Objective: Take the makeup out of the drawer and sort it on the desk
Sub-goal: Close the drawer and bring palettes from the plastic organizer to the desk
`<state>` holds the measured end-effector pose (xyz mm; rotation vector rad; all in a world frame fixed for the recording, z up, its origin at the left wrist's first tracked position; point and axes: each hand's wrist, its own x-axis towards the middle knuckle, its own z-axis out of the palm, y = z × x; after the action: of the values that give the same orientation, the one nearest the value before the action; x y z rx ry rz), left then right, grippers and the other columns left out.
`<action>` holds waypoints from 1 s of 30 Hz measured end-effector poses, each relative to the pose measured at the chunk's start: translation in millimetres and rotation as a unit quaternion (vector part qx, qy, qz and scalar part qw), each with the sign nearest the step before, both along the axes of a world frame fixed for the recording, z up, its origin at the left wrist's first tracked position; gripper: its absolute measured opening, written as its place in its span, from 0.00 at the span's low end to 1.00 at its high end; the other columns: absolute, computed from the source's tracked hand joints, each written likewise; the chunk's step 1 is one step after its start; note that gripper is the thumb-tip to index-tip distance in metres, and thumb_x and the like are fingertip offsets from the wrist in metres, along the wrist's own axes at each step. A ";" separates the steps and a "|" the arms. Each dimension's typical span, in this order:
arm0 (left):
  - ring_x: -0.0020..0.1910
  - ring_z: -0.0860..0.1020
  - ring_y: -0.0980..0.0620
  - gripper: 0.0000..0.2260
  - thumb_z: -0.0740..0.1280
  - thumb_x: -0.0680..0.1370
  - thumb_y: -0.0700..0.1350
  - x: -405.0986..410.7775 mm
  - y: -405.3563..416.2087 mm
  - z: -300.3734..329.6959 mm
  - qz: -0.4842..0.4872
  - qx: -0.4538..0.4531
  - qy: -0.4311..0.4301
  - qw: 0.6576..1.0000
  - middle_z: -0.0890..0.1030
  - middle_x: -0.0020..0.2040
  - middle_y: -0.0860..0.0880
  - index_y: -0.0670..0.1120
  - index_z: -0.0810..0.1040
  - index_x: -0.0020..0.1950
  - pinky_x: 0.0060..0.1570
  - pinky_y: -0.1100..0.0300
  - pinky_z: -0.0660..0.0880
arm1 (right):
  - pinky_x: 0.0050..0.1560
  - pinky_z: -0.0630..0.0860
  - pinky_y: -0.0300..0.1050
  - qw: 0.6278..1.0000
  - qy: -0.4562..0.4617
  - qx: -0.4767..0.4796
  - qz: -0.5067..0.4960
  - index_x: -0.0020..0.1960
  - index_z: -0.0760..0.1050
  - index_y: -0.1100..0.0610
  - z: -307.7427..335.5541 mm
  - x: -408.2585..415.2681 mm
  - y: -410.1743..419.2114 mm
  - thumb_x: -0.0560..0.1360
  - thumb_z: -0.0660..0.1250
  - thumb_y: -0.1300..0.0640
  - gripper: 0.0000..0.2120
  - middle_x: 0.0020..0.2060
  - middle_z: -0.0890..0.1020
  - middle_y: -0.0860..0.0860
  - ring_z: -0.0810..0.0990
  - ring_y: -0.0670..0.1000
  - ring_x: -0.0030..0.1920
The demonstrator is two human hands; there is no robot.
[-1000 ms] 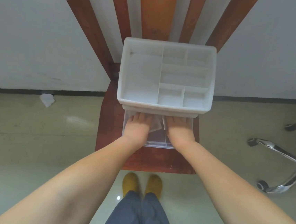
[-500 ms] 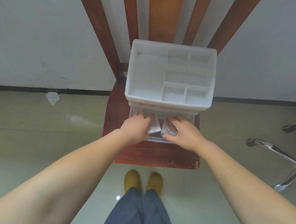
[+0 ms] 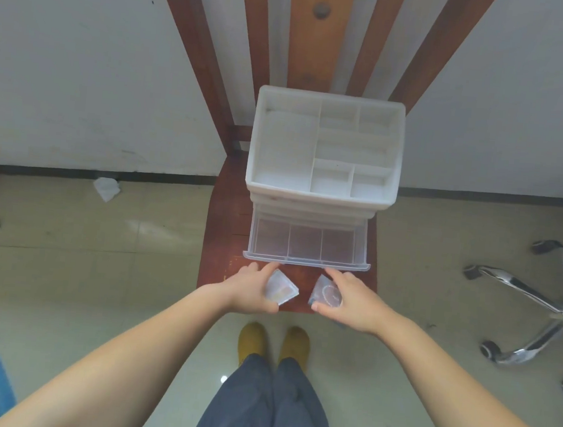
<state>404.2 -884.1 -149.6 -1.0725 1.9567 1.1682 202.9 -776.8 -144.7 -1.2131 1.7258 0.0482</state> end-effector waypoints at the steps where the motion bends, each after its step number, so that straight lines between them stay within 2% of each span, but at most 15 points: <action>1: 0.69 0.61 0.39 0.40 0.67 0.71 0.51 -3.5 -4.0 -0.6 -0.001 -0.006 0.004 1.000 0.63 0.69 0.40 0.56 0.47 0.76 0.66 0.44 0.65 | 0.66 0.68 0.50 1.000 0.002 -0.007 -0.008 0.77 0.51 0.51 -1.5 -2.3 -4.9 0.70 0.67 0.38 0.43 0.66 0.68 0.54 0.66 0.54 0.69; 9: 0.68 0.60 0.40 0.42 0.67 0.71 0.49 -34.6 -48.5 6.2 -0.015 -0.071 0.007 0.997 0.61 0.69 0.39 0.56 0.43 0.77 0.65 0.45 0.67 | 0.66 0.68 0.53 0.999 0.040 -0.032 -0.017 0.75 0.51 0.48 -3.7 -26.9 -55.0 0.68 0.68 0.37 0.43 0.68 0.69 0.58 0.67 0.59 0.68; 11: 0.69 0.59 0.38 0.44 0.67 0.71 0.48 -41.2 -59.9 6.6 -0.024 -0.089 0.004 0.996 0.60 0.70 0.38 0.56 0.39 0.77 0.65 0.45 0.66 | 0.64 0.69 0.51 0.998 0.053 -0.044 -0.007 0.75 0.50 0.48 -3.7 -31.1 -69.3 0.69 0.67 0.37 0.42 0.68 0.68 0.58 0.67 0.59 0.68; 14: 0.68 0.59 0.37 0.45 0.67 0.71 0.48 -44.9 -68.5 4.1 -0.034 -0.100 0.007 0.994 0.60 0.70 0.36 0.57 0.37 0.76 0.65 0.45 0.66 | 0.56 0.70 0.46 0.996 0.071 -0.052 0.019 0.75 0.51 0.47 -3.6 -30.6 -78.8 0.70 0.66 0.38 0.40 0.66 0.72 0.56 0.69 0.58 0.66; 16: 0.69 0.59 0.38 0.45 0.67 0.71 0.48 -42.4 -66.9 3.3 -0.035 -0.099 0.006 0.994 0.59 0.70 0.37 0.57 0.38 0.76 0.65 0.45 0.67 | 0.59 0.70 0.48 0.995 0.080 -0.057 0.021 0.75 0.53 0.49 -1.5 -26.5 -77.5 0.70 0.67 0.38 0.40 0.67 0.70 0.56 0.68 0.59 0.67; 20: 0.67 0.60 0.41 0.43 0.67 0.71 0.47 -24.2 -45.7 11.8 0.003 -0.109 0.026 0.994 0.61 0.67 0.41 0.52 0.43 0.77 0.61 0.49 0.70 | 0.62 0.69 0.49 0.990 0.109 -0.080 0.035 0.71 0.62 0.56 12.3 -11.9 -66.9 0.71 0.68 0.39 0.36 0.65 0.69 0.56 0.67 0.57 0.66; 23: 0.67 0.61 0.43 0.41 0.66 0.71 0.47 2.6 -21.2 32.3 0.071 -0.131 0.027 0.988 0.62 0.67 0.43 0.46 0.46 0.77 0.62 0.51 0.69 | 0.64 0.69 0.50 0.988 0.098 -0.093 0.073 0.73 0.59 0.56 35.9 3.7 -61.1 0.71 0.68 0.40 0.38 0.66 0.66 0.53 0.63 0.54 0.68; 26: 0.67 0.62 0.43 0.35 0.68 0.71 0.46 35.0 5.1 56.7 0.128 -0.138 0.015 0.982 0.63 0.65 0.43 0.41 0.56 0.73 0.63 0.51 0.68 | 0.63 0.70 0.50 0.979 0.098 -0.107 0.144 0.73 0.58 0.56 63.7 23.4 -61.5 0.71 0.67 0.39 0.38 0.66 0.66 0.52 0.64 0.54 0.67; 28: 0.64 0.63 0.44 0.29 0.68 0.70 0.46 55.2 22.5 75.6 0.178 -0.149 0.018 0.973 0.64 0.62 0.44 0.41 0.62 0.67 0.60 0.51 0.69 | 0.62 0.71 0.50 0.967 0.098 -0.124 0.199 0.73 0.58 0.55 81.4 38.4 -63.0 0.71 0.67 0.40 0.38 0.65 0.66 0.52 0.64 0.54 0.67; 30: 0.63 0.64 0.44 0.26 0.68 0.70 0.45 73.6 42.6 94.0 0.233 -0.164 0.021 0.958 0.64 0.61 0.44 0.42 0.63 0.65 0.59 0.51 0.70 | 0.61 0.72 0.51 0.953 0.092 -0.139 0.253 0.73 0.58 0.56 96.6 54.9 -63.5 0.71 0.67 0.40 0.38 0.65 0.66 0.53 0.64 0.54 0.66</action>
<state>477.9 -841.5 -55.6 -1.7698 2.0384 1.1218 257.9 -840.3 -48.1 -1.8922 1.5680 0.2393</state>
